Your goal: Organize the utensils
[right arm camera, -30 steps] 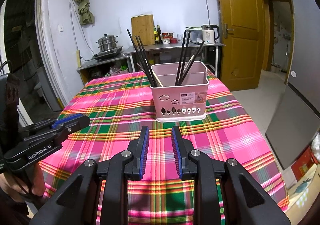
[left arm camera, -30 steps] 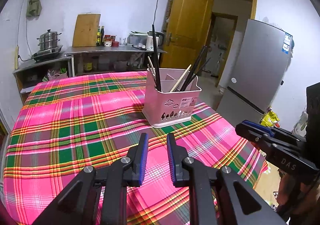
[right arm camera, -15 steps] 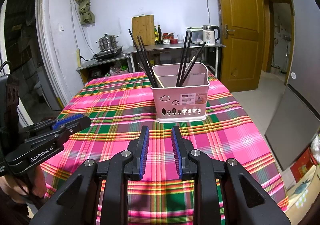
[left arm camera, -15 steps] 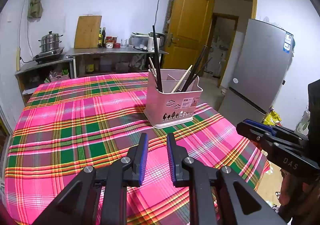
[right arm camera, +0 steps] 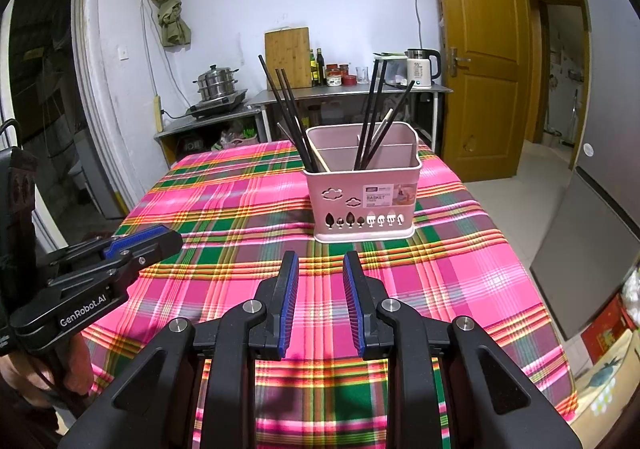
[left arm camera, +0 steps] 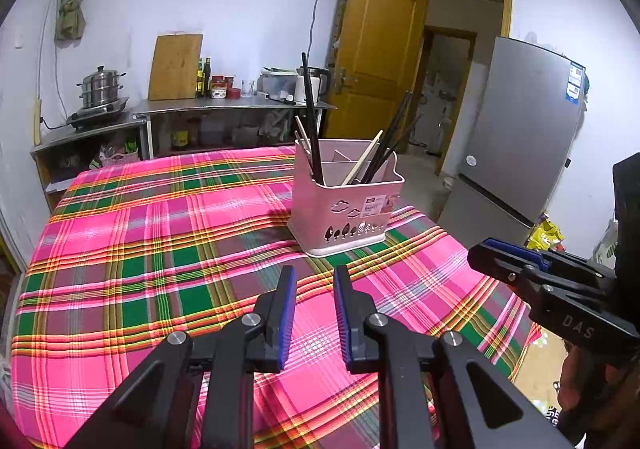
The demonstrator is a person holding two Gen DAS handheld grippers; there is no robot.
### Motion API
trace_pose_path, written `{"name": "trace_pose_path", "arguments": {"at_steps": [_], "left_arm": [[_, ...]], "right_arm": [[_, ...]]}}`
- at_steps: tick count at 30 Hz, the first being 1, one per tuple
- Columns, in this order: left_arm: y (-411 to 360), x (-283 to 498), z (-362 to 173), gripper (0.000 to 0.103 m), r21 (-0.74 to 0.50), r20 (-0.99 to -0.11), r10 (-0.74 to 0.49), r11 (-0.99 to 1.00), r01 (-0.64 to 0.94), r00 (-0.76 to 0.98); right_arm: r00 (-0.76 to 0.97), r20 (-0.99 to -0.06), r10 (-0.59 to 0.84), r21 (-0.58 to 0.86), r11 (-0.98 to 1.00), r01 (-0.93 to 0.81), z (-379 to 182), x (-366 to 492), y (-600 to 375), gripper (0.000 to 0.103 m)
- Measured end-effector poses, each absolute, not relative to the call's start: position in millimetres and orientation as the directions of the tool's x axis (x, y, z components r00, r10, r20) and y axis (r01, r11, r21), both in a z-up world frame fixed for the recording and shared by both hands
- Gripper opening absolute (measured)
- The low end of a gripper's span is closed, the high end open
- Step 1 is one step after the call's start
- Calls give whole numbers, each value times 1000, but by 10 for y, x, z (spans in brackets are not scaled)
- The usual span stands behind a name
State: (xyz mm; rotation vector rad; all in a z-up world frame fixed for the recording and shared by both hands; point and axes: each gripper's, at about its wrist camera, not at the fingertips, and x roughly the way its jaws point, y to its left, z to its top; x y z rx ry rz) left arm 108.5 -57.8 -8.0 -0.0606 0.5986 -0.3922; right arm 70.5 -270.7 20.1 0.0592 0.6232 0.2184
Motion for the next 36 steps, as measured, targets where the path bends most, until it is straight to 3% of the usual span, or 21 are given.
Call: {"name": "trace_pose_path", "arguments": {"at_steps": [36], "left_arm": [[-585,1055,-87,18,-184,-536,-384,922,340,752]], "right_arm": [[788,-575,220,118,975,-186,173,714,-2701,24]]}}
